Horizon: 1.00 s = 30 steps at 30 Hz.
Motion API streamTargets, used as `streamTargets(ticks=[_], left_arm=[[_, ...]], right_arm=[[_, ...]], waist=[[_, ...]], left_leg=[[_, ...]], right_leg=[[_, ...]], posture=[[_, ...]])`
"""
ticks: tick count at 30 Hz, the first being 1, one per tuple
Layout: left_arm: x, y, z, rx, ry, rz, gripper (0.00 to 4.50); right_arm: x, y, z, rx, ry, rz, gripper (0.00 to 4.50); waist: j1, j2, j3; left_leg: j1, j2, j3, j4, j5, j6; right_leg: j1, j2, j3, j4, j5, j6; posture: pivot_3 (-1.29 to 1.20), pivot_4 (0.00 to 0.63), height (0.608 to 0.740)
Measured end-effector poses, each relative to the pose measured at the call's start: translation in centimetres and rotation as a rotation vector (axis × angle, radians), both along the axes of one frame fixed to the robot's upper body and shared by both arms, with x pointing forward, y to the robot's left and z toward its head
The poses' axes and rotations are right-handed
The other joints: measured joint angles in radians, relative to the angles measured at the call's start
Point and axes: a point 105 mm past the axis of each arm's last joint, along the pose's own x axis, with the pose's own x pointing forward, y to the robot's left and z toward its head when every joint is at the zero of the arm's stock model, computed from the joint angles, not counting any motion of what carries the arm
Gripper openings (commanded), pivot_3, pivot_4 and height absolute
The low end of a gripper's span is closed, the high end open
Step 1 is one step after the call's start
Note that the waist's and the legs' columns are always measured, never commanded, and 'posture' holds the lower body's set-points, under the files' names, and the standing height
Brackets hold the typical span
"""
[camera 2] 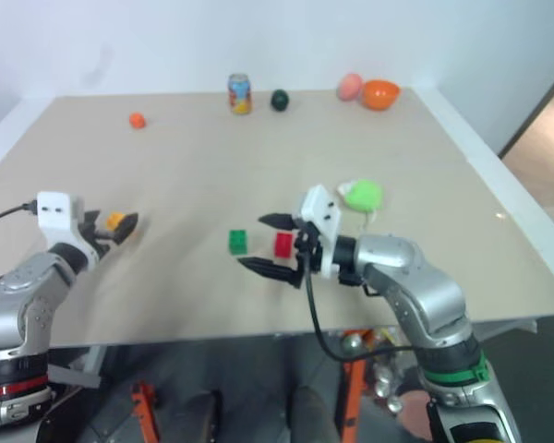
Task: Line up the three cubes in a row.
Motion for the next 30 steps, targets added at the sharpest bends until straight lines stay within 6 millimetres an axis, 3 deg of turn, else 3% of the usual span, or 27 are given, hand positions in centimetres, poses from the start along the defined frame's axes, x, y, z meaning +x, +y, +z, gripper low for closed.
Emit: streamTargets(ticks=[12, 18, 21, 24, 30], left_arm=[[0.3, 0.6, -1.7, -0.015, 0.051, 0.027, 4.26], [0.6, -0.4, -4.1, 0.020, 0.123, -0.018, 4.26], [1.0, 0.3, -4.3, 0.062, 0.125, -0.008, 4.26], [1.4, 0.9, -4.2, 0.081, 0.118, 0.006, 3.48], [1.8, 1.5, -4.1, 0.094, 0.113, 0.014, 1.39]], right_arm=[[-0.2, 0.0, -0.3, -0.002, 0.010, -0.017, 4.36], [-0.2, 0.0, -0.3, -0.002, 0.010, -0.019, 4.36], [-0.2, -0.1, -0.3, -0.002, 0.009, -0.022, 4.36], [-0.1, -0.1, -0.3, -0.001, 0.007, -0.029, 4.36], [-0.2, -0.2, -0.4, -0.005, 0.009, -0.037, 4.36]], waist=[[0.000, 0.000, 0.000], [0.000, 0.000, 0.000], [0.000, 0.000, 0.000], [0.000, 0.000, 0.000], [0.000, 0.000, 0.000]], left_leg=[[0.000, 0.000, 0.000, 0.000, 0.000, 0.000], [0.000, 0.000, 0.000, 0.000, 0.000, 0.000], [0.000, 0.000, 0.000, 0.000, 0.000, 0.000], [0.000, 0.000, 0.001, 0.000, 0.000, 0.000], [0.000, 0.001, 0.001, 0.000, 0.000, 0.000]], right_leg=[[0.000, 0.000, 0.000, 0.000, 0.000, -0.001], [0.000, 0.000, 0.000, 0.000, 0.000, -0.001], [0.000, 0.000, 0.000, 0.000, 0.000, -0.001], [0.000, 0.000, 0.000, 0.000, 0.000, -0.002], [0.000, 0.000, 0.000, 0.000, 0.000, -0.002]], posture=[[0.00, 0.150, 0.740], [0.00, 0.150, 0.740], [0.00, 0.150, 0.740], [0.00, 0.150, 0.740], [0.00, 0.150, 0.740]])
